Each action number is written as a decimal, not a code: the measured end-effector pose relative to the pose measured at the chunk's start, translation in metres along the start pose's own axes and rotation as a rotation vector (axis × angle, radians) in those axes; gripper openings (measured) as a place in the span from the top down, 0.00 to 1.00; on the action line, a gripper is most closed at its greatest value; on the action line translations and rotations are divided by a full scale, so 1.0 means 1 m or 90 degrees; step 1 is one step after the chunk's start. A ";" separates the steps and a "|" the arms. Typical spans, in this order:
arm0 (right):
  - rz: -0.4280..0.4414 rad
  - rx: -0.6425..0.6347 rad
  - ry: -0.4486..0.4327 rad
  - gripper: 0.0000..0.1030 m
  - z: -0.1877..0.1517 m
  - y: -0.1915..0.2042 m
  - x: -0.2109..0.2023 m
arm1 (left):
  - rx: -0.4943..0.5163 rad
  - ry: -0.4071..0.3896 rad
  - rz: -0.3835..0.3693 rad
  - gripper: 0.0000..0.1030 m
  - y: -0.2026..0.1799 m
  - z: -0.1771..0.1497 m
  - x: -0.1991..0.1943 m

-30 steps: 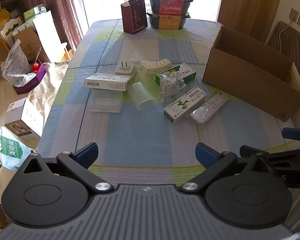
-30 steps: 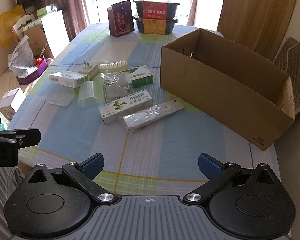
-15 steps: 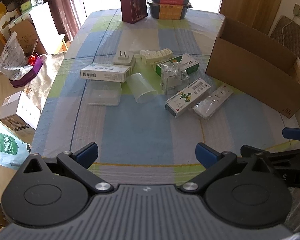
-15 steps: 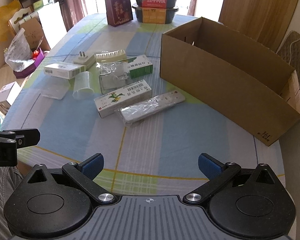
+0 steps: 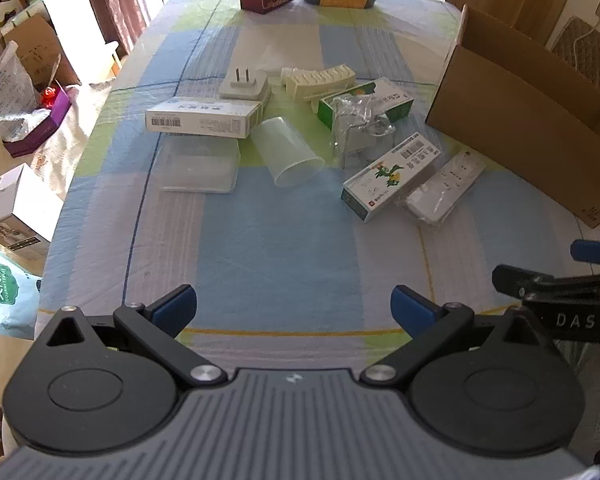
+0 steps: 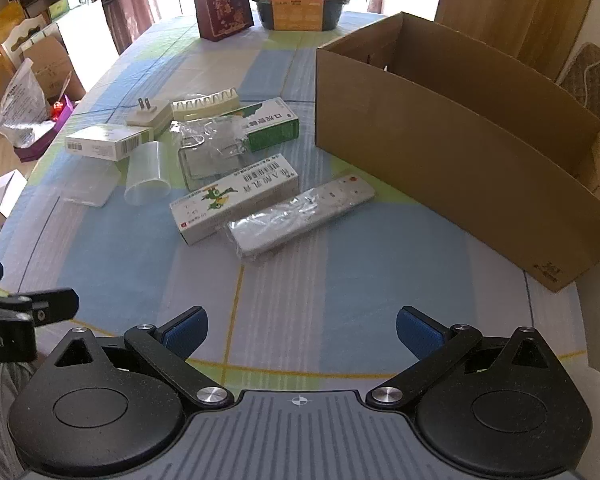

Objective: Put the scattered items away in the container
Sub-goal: 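Grasp the white medicine box with the left tool while the right tool grasps the wrapped remote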

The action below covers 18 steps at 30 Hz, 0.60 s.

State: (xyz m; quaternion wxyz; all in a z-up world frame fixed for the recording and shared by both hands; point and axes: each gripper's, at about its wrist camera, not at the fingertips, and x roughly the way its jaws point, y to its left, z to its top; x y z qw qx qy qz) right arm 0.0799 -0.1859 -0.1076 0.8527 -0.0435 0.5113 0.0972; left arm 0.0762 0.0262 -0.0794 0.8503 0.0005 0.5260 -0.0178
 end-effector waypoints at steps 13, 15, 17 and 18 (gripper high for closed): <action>0.033 0.082 0.031 0.00 0.026 -0.008 0.051 | 0.012 -0.008 0.005 0.02 0.022 0.023 0.033; 0.044 0.125 0.036 0.00 0.031 -0.015 0.061 | 0.012 -0.010 0.000 0.04 0.026 0.028 0.039; 0.050 0.173 0.036 0.00 0.036 -0.024 0.069 | 0.013 -0.012 -0.004 0.06 0.030 0.034 0.045; 0.052 0.197 0.033 0.00 0.038 -0.029 0.073 | 0.014 -0.013 -0.008 0.07 0.031 0.037 0.048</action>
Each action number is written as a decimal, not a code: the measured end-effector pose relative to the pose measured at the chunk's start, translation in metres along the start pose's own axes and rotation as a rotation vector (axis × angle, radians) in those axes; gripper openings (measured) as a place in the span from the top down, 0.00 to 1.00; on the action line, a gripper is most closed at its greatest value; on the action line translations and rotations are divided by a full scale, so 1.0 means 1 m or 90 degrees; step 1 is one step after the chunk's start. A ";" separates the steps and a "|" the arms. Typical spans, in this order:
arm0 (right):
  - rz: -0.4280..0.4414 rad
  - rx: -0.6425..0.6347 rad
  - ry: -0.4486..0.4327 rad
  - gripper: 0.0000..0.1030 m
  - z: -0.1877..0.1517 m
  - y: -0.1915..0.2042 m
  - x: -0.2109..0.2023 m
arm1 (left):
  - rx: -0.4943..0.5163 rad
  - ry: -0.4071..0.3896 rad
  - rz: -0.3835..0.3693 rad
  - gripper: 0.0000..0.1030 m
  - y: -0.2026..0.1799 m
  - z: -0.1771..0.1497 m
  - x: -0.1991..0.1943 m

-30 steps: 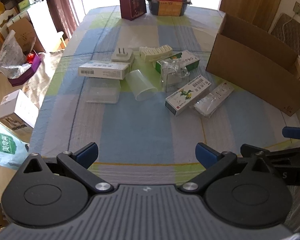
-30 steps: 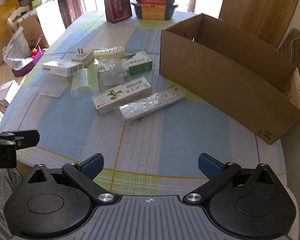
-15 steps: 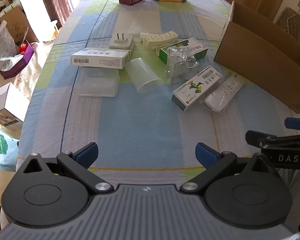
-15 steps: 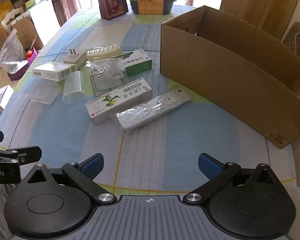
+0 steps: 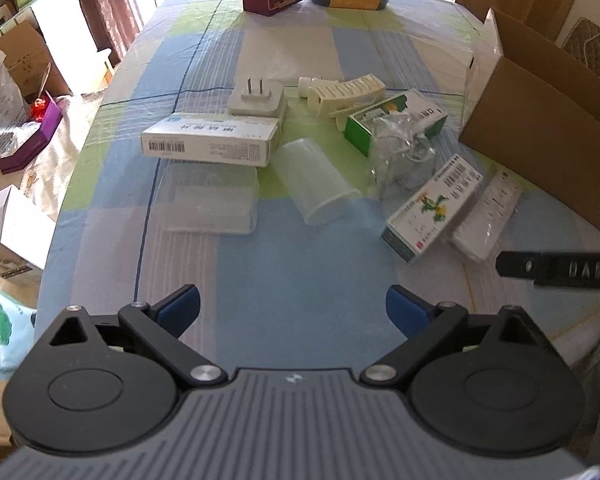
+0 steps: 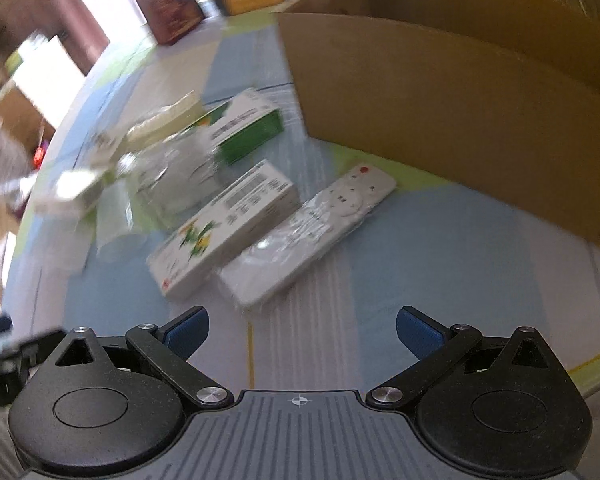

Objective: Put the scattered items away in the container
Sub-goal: 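Grasp the white medicine box with the left tool while the right tool grasps the wrapped remote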

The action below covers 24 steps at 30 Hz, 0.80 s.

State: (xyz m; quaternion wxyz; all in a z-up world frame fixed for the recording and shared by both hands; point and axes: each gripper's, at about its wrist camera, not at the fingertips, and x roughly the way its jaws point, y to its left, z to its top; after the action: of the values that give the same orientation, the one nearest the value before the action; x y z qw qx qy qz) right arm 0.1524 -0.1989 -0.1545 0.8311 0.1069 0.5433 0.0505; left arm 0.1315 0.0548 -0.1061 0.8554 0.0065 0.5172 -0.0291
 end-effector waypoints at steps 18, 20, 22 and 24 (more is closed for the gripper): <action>-0.051 0.034 -0.031 0.45 0.034 -0.001 0.042 | 0.037 -0.005 -0.048 0.16 -0.004 0.027 0.031; -0.055 0.003 -0.017 0.53 0.033 0.001 0.041 | 0.040 -0.002 -0.055 0.18 -0.005 0.027 0.032; -0.067 -0.043 -0.009 0.60 0.028 0.002 0.040 | 0.045 0.000 -0.065 0.21 -0.008 0.027 0.032; -0.062 -0.072 -0.001 0.61 0.021 -0.003 0.035 | 0.056 0.001 -0.077 0.24 -0.012 0.026 0.032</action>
State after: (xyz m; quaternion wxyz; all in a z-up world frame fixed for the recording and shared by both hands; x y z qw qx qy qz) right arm 0.1859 -0.1973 -0.1780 0.8376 0.0333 0.5438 0.0403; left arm 0.1691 0.0401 -0.1221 0.8506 0.0128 0.5152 -0.1039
